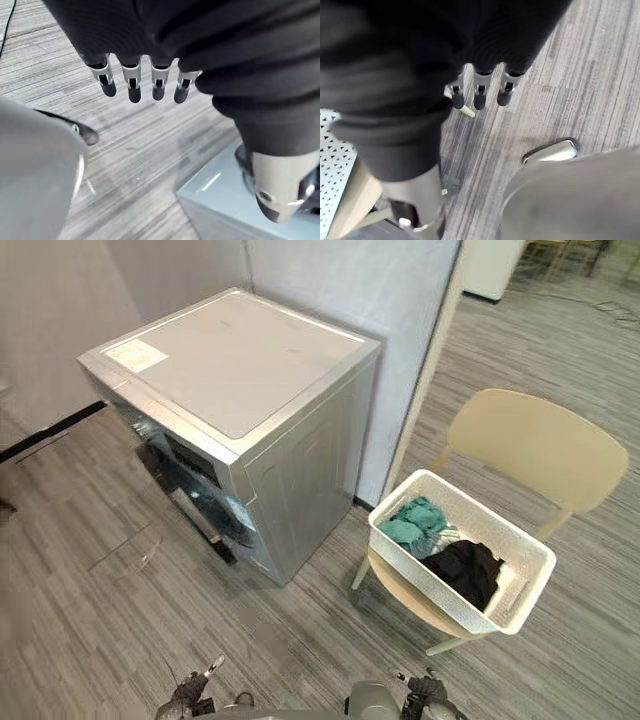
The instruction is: Pick up the laundry basket with both hands and put the clothes into the washing machine.
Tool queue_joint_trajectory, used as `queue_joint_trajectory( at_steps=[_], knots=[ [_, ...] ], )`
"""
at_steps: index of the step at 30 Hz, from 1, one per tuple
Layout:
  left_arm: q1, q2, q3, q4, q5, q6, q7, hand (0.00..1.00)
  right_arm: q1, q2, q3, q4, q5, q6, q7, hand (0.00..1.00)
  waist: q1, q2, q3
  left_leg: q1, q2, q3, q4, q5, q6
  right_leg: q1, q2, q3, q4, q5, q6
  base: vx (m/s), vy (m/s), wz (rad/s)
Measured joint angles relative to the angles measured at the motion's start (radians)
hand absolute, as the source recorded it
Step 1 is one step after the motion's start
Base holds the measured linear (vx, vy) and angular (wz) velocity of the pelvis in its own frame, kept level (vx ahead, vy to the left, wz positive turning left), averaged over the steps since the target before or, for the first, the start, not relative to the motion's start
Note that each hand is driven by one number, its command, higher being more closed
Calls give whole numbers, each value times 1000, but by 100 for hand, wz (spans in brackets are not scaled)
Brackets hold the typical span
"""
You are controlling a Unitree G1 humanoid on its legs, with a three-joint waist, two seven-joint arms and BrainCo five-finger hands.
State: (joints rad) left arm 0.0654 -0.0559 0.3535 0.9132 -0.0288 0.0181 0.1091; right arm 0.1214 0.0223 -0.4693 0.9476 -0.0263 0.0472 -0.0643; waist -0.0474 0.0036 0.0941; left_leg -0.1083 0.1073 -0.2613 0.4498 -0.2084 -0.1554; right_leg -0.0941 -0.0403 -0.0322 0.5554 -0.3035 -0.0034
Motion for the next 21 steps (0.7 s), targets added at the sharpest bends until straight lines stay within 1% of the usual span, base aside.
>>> queue_joint_trajectory(
  at_steps=[1,2,3,4,5,6,7,8,9,10,12,13,14,15,16,17,18,19,20,21],
  knots=[
    [2,-11,1,-13,0,-1,0,0,0,5,1,-4,7,0,-1,0,-4,-7,-5,-83,-6,1,155,-7,-76,71,5,7,-89,-22,16,71,-26,111],
    [0,-15,2,-25,1,-1,-1,0,-7,4,-1,-8,8,0,-1,0,2,4,2,-129,0,5,244,1,-103,96,17,1,-120,-28,18,55,9,50],
    [1,-17,9,-44,2,-1,1,0,-33,0,-2,-24,8,1,-2,0,18,41,24,-192,21,33,378,53,-106,123,39,1,-137,-28,19,53,1,-22],
    [14,-13,13,-38,2,4,7,0,-46,5,10,-47,8,-1,-2,0,18,41,27,-211,42,92,444,117,-104,152,35,11,-145,-28,19,61,-10,-39],
    [26,-8,13,-38,2,6,7,0,-45,11,23,-58,8,-1,-2,0,19,41,29,-215,54,123,465,150,-105,165,26,19,-155,-27,18,43,0,-37],
    [33,4,14,-40,2,5,8,0,-46,20,48,-77,8,0,-5,0,27,31,36,-240,77,197,505,169,-106,187,4,38,-186,-27,18,34,6,-31],
    [38,-1,15,-39,2,7,11,0,-44,21,65,-85,8,1,-10,0,34,47,34,-250,106,250,503,137,-57,199,-1,52,-208,-27,18,30,39,-38],
    [45,-4,15,-39,2,7,19,0,-44,11,90,-100,6,2,-20,0,35,55,36,-251,131,298,442,86,21,195,-13,64,-212,-26,19,36,55,-28],
    [46,-3,15,-38,2,7,26,0,-44,10,99,-104,6,2,-22,0,35,54,35,-247,142,313,392,70,41,196,-18,67,-214,-25,21,114,132,-19],
    [47,-2,30,-30,1,6,29,0,-44,12,100,-110,-6,1,-25,0,38,51,37,-233,180,327,232,66,49,193,-25,72,-219,-21,29,118,147,-7],
    [43,4,52,-17,-6,5,39,0,-42,11,98,-108,-25,1,-29,0,38,40,37,-226,216,329,81,71,56,193,-41,73,-227,-19,33,163,252,1],
    [41,14,51,-17,-10,3,48,0,-33,11,96,-106,-28,0,-29,0,40,21,35,-219,231,334,-24,72,55,195,-73,74,-229,-22,61,207,380,2],
    [38,22,47,-10,-17,-2,51,0,-16,5,94,-98,-42,-1,-29,0,45,13,36,-207,243,335,-105,74,52,201,-106,82,-231,-25,72,191,372,-4],
    [38,22,45,-2,-20,-3,53,0,-13,-1,93,-86,-48,-1,-29,0,45,16,34,-192,241,330,-128,74,52,201,-118,90,-237,-26,77,211,492,-20],
    [42,22,41,17,-20,-4,63,0,-3,-20,92,-55,-59,-1,-28,0,50,30,22,-178,240,323,-141,83,33,217,-141,113,-259,-33,102,237,577,-33],
    [34,27,39,36,-28,-5,67,0,-11,-28,66,-7,-56,1,-26,0,59,20,11,-184,201,328,-107,164,-56,227,-180,153,-273,-22,124,240,601,-38],
    [32,44,31,42,-28,-5,67,0,-16,-23,62,15,-59,1,-24,0,60,-2,-1,-192,176,334,-90,164,-56,224,-206,176,-275,-2,126,260,562,-10],
    [29,71,16,53,-28,-5,68,0,-16,-6,58,25,-61,1,-19,0,53,-25,-18,-207,143,343,-80,155,-42,210,-233,195,-276,68,123,205,424,13],
    [26,81,4,64,-28,-5,68,0,-17,0,50,30,-62,0,-19,0,48,-27,-20,-211,128,342,-79,152,-36,203,-239,202,-278,109,134,301,583,23],
    [20,91,1,79,-28,-5,66,0,-22,6,30,50,-63,2,-17,0,49,-36,-34,-212,113,347,-76,145,-19,186,-247,222,-277,199,165,240,460,3]
  ],
)
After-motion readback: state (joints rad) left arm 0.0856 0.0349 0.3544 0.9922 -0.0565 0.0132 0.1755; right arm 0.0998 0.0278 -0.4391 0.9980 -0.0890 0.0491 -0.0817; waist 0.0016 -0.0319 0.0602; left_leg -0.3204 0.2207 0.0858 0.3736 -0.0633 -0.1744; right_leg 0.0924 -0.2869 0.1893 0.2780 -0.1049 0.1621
